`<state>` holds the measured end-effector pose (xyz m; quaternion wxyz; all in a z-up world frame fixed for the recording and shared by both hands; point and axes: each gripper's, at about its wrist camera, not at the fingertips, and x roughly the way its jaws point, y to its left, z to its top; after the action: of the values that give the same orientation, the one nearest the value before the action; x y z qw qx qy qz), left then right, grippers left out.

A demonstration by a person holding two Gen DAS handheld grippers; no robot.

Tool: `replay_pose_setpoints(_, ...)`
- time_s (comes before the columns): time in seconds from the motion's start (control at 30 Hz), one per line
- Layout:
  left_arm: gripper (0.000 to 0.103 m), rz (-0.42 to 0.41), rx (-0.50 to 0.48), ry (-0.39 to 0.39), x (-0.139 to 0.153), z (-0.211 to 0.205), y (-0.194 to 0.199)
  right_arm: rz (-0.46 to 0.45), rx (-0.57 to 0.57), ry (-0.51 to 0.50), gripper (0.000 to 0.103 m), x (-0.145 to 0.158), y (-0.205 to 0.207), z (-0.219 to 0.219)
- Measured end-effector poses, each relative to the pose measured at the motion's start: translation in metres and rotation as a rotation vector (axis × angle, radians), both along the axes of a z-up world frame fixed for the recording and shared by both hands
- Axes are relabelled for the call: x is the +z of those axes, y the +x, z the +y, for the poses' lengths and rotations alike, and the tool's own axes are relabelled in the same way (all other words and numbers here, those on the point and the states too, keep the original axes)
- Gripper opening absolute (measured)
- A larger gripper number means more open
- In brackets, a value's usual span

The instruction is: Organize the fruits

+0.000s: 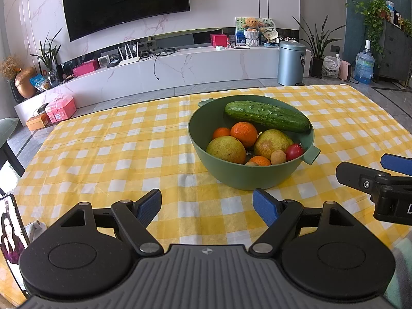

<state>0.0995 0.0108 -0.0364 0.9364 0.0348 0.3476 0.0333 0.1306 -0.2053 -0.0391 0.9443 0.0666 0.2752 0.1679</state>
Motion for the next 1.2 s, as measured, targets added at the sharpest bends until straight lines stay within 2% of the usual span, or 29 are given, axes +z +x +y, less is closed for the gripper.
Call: replay_pose_setpoints(1.2,0.094,-0.001,-0.008,0.024,0.0022,-0.0002,-0.0011,0.022,-0.02,0.022,0.099,-0.0028,-0.0015,0.0)
